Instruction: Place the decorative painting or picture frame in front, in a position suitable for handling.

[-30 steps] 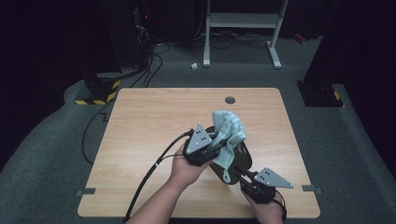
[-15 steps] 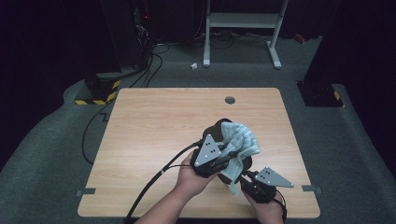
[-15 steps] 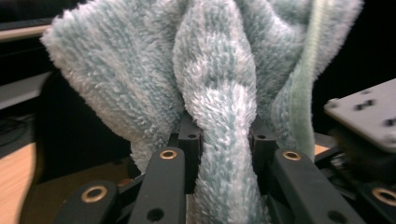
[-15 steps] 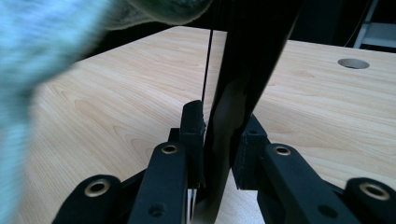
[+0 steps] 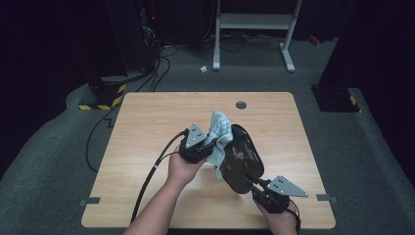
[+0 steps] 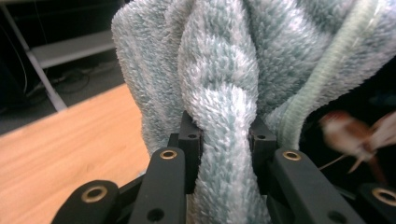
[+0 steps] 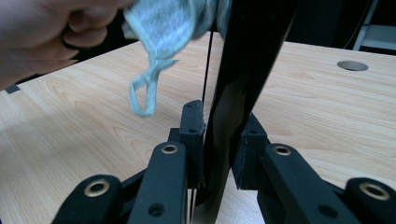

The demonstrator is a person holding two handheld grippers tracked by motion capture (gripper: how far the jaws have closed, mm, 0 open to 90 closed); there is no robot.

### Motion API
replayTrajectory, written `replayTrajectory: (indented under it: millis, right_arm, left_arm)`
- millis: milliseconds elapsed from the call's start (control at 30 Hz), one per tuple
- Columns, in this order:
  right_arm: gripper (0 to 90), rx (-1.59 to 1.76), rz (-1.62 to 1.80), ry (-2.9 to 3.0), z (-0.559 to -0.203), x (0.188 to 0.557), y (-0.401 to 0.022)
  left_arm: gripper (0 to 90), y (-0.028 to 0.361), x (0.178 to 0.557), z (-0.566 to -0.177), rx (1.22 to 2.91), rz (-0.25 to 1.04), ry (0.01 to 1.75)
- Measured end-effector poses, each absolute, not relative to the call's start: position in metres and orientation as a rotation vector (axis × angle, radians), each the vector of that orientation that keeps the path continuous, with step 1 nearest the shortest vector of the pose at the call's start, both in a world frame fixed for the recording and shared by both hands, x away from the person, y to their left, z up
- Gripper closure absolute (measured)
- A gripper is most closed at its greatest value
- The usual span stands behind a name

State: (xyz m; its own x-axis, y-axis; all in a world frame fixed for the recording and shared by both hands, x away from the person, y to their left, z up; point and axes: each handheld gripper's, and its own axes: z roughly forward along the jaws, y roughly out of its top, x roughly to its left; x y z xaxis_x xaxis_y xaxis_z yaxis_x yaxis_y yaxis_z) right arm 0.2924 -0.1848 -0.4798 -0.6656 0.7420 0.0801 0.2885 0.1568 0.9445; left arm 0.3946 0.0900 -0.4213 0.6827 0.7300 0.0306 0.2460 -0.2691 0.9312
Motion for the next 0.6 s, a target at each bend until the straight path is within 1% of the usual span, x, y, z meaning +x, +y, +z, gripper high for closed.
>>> replayTrajectory:
  millis: [133,233,467,600]
  right_arm:
    - [76.5,0.979,1.518,2.035,-0.480,0.292,-0.185]
    - [76.5,0.981,1.517,2.034,-0.480,0.292,-0.184]
    - [76.3,0.975,1.501,2.035,-0.480,0.291,-0.183]
    - [76.3,0.975,1.502,2.034,-0.480,0.291,-0.184]
  left_arm:
    - [73.3,0.091,0.395,-0.432,1.835,0.554,0.785]
    - [73.4,0.092,0.393,-0.433,1.826,0.518,0.790]
    - [73.4,0.072,0.369,-0.420,1.817,0.484,0.678]
    - [73.4,0.055,0.350,-0.410,1.822,0.432,0.603]
